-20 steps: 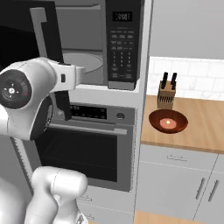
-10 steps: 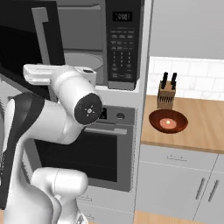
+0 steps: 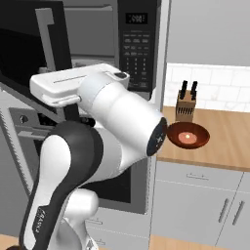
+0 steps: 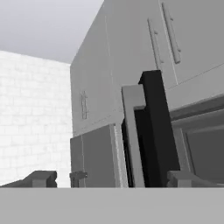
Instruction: Open the microwave, place the bowl with waffle inside the microwave, then close the microwave door and turn it on.
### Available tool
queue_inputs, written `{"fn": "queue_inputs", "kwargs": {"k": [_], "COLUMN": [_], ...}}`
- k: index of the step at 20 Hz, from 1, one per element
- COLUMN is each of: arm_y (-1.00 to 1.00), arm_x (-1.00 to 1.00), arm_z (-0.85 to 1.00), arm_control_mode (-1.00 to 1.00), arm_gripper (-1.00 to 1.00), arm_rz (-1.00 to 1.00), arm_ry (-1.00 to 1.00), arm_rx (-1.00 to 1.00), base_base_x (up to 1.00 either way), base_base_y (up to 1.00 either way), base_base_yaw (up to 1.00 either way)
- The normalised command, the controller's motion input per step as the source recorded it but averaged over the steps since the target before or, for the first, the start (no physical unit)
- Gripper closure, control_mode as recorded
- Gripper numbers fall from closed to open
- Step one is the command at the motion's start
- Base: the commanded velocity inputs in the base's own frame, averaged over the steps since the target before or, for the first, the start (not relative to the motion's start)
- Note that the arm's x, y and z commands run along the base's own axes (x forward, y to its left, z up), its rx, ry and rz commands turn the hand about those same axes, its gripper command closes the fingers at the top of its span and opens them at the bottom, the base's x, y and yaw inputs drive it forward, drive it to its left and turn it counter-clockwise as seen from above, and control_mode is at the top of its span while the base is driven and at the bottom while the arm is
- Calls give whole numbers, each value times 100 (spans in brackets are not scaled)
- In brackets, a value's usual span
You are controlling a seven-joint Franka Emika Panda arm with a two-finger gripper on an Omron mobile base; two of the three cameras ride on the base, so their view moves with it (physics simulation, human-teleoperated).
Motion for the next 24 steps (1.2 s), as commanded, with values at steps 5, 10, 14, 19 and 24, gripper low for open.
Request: {"fn": "queue_inputs", "kwargs": {"k": [5, 10, 14, 19, 24], "arm_y": [-24, 4, 8, 0, 0], "arm_x": [4, 22, 11, 1, 21], "arm_z": [-28, -46, -27, -5, -18], "arm_control_mode": [-100, -100, -100, -100, -100], "arm_gripper": [-100, -100, -100, -100, -100], "arm_rz": [0, 0, 3, 4, 0], "arm_ry": [-21, -33, -38, -37, -31], "arm_rx": [-3, -24, -37, -36, -32], "base_base_x": [0, 0, 0, 0, 0], "base_base_y": [0, 0, 0, 0, 0], "base_base_yaw": [0, 0, 0, 0, 0]}}
